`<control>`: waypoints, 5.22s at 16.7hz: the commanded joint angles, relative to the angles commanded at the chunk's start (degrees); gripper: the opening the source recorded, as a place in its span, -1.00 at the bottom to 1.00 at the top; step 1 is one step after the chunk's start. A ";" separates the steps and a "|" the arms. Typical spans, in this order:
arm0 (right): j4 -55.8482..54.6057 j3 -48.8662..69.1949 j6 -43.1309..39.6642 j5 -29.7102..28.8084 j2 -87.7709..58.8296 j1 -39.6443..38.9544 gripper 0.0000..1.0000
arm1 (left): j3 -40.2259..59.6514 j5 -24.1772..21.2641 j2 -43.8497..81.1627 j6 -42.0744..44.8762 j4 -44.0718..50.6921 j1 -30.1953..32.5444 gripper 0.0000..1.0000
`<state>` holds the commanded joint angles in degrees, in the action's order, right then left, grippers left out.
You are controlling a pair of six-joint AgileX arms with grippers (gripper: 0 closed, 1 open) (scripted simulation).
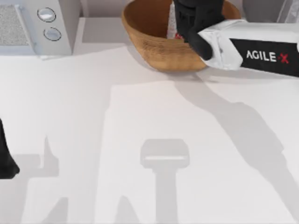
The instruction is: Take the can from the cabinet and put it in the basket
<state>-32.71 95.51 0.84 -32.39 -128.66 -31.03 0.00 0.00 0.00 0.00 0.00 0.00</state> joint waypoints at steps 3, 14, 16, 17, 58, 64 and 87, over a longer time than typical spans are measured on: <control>0.00 0.00 0.00 0.00 0.00 0.00 1.00 | 0.00 0.00 0.00 0.00 0.00 0.00 1.00; 0.00 0.00 0.00 0.00 0.00 0.00 1.00 | 0.00 0.00 0.00 0.00 0.00 0.00 1.00; 0.00 0.00 0.00 0.00 0.00 0.00 1.00 | 0.00 0.00 0.00 0.00 0.00 0.00 1.00; 0.00 0.00 0.00 0.00 0.00 0.00 1.00 | 0.00 0.00 0.00 0.00 0.00 0.00 1.00; 32.63 -95.30 -0.84 32.30 128.44 30.94 1.00 | 0.00 0.00 0.00 0.00 0.00 0.00 1.00; 32.57 -95.40 -0.83 32.35 128.37 30.90 1.00 | 0.00 0.00 0.00 0.00 0.00 0.00 1.00; -35.42 -74.84 0.79 89.29 41.20 88.74 1.00 | 0.00 0.00 0.00 0.00 0.00 0.00 1.00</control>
<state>-68.13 20.67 1.63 56.90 -87.46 57.71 0.00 0.00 0.00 0.00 0.00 0.00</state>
